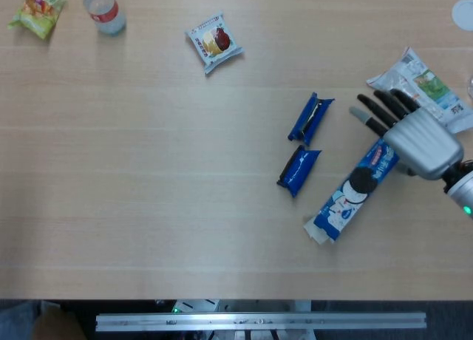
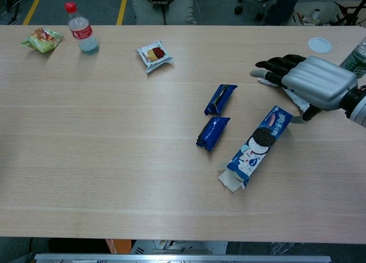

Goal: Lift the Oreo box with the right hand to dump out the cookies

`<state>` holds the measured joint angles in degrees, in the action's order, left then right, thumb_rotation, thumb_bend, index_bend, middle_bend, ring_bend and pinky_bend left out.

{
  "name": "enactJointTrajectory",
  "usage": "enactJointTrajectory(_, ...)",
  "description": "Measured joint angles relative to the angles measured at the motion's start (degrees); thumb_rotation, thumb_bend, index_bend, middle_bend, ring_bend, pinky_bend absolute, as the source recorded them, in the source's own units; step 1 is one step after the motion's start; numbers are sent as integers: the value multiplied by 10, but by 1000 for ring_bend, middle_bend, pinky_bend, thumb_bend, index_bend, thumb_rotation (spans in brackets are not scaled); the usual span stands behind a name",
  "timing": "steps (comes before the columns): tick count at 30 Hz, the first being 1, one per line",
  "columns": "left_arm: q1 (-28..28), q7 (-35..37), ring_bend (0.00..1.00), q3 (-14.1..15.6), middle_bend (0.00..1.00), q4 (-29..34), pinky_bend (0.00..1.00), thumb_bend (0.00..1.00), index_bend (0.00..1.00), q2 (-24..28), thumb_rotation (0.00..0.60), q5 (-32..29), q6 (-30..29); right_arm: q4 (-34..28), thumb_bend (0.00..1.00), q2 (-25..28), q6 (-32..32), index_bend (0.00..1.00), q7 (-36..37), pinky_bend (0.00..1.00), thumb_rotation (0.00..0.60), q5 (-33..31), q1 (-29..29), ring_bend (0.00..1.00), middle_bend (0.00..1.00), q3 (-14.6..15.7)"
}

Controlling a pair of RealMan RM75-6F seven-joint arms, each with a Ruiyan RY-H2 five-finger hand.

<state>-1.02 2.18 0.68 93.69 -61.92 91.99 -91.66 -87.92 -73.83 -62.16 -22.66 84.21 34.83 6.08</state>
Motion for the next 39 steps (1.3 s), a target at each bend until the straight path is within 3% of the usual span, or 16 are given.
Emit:
enactJointTrajectory(11, 2, 13, 150, -5, 173, -15, 103, 268, 221, -3, 600, -7, 1, -22, 0, 46, -118, 0, 40, 118, 600, -39, -91, 0, 42, -28)
enactJointTrajectory(23, 5, -1, 150, -7, 173, -19, 103, 268, 221, -18, 600, 15, -17, -6, 0, 54, -240, 0, 99, 118, 600, -62, -219, 0, 66, -33)
enactJointTrajectory(34, 8, -16, 150, 0, 173, -9, 103, 268, 221, -20, 600, 35, -18, 36, 0, 36, -319, 0, 186, 118, 600, -38, -294, 15, 113, -45)
enactJointTrajectory(39, 7, -20, 150, 4, 173, -6, 103, 268, 221, -21, 600, 33, -13, 36, 0, 38, -316, 0, 198, 118, 600, -28, -305, 15, 113, -51)
